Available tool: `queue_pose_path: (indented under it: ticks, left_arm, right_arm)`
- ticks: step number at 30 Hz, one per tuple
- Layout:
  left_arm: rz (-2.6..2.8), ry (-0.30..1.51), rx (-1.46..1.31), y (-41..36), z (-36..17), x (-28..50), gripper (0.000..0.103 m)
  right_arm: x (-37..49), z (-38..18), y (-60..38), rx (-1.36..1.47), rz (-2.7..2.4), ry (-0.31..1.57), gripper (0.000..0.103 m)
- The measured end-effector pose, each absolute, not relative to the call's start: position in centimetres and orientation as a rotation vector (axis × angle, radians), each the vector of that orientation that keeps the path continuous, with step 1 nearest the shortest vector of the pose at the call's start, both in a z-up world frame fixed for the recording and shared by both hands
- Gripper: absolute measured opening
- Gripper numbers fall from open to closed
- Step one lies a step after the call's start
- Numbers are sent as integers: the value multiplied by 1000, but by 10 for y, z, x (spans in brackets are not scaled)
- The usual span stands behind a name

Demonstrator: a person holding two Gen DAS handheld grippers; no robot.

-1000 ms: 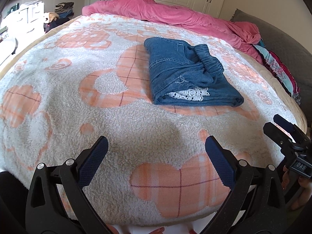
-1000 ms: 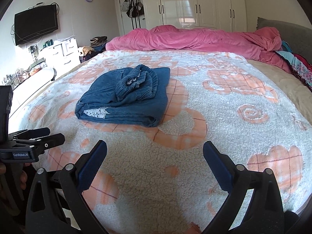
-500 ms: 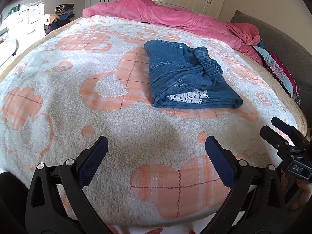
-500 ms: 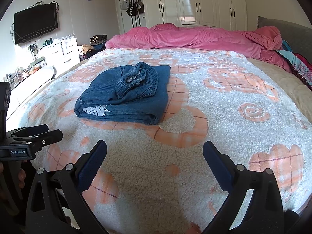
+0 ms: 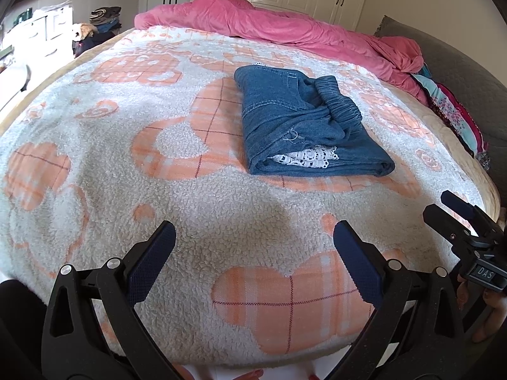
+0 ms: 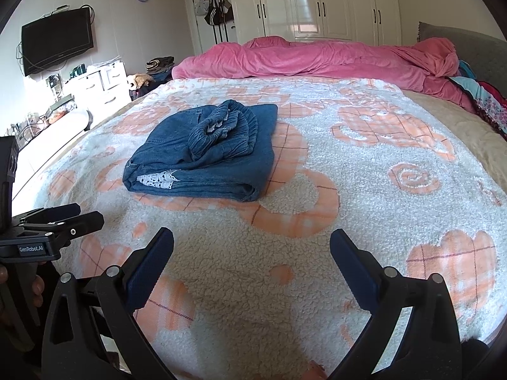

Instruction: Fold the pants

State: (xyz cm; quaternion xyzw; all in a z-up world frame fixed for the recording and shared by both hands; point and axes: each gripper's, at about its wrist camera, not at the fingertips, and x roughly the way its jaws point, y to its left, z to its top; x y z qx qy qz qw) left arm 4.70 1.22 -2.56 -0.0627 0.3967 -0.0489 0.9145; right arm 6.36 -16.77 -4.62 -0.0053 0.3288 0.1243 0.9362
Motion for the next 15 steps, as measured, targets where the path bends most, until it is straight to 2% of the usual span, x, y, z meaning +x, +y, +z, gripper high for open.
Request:
queue_pose_path:
  ticks: [15]
  left_arm:
    - [-95, 825, -128, 13, -26, 47, 94]
  right_arm:
    - [64, -46, -168, 1, 253, 681, 98]
